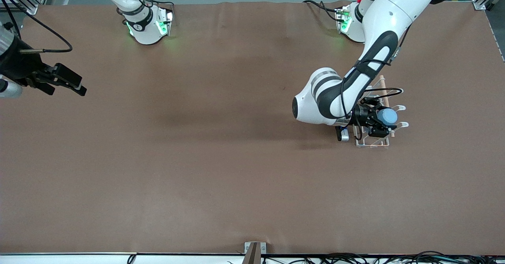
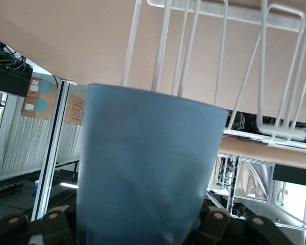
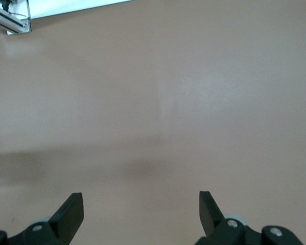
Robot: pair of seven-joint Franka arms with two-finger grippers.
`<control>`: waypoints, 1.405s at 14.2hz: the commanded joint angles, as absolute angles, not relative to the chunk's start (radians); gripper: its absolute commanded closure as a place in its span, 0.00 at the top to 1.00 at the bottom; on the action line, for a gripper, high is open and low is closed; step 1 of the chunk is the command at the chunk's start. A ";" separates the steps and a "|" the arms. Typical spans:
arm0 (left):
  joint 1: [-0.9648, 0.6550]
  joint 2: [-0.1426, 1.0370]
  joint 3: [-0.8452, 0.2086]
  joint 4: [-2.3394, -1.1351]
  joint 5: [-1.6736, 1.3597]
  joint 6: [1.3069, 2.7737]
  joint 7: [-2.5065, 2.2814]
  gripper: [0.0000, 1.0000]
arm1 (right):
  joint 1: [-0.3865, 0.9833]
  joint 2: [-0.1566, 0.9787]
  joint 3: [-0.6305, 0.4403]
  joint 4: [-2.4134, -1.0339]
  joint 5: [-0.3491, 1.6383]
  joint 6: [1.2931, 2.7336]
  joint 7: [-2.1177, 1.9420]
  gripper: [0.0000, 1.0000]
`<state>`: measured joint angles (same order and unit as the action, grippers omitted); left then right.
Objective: Hang cup on cup holder
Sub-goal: 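Lower the cup onto a hook and open the left gripper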
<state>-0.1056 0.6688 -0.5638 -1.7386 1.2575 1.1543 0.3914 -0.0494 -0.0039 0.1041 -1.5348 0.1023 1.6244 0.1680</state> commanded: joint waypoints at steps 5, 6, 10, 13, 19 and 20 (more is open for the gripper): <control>-0.114 0.707 -0.565 -1.732 1.272 1.144 0.229 1.00 | -0.051 0.008 0.109 -1.491 0.019 1.554 0.184 1.00; -0.114 0.704 -0.565 -1.729 1.272 1.144 0.226 1.00 | -0.051 0.008 0.109 -1.491 0.020 1.552 0.184 0.99; -0.112 0.681 -0.572 -1.611 1.180 1.144 0.190 1.00 | -0.058 0.008 0.110 -1.506 0.035 1.555 0.186 0.99; -0.117 0.673 -0.575 -1.426 1.067 1.144 0.176 1.00 | -0.060 0.006 0.109 -1.506 0.058 1.557 0.184 0.99; -0.097 0.571 -0.594 -1.272 0.838 1.242 -0.093 1.00 | -0.063 0.006 0.107 -1.508 0.063 1.552 0.173 1.00; -0.066 0.548 -0.595 -1.266 0.789 1.276 -0.148 1.00 | -0.063 0.008 0.107 -1.508 0.063 1.552 0.173 1.00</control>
<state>-0.1059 0.5968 -0.5878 -1.2716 0.8671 1.2225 -0.0621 -0.0561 0.0077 0.1041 -1.5115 0.0519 1.5589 0.1682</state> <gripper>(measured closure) 0.000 0.000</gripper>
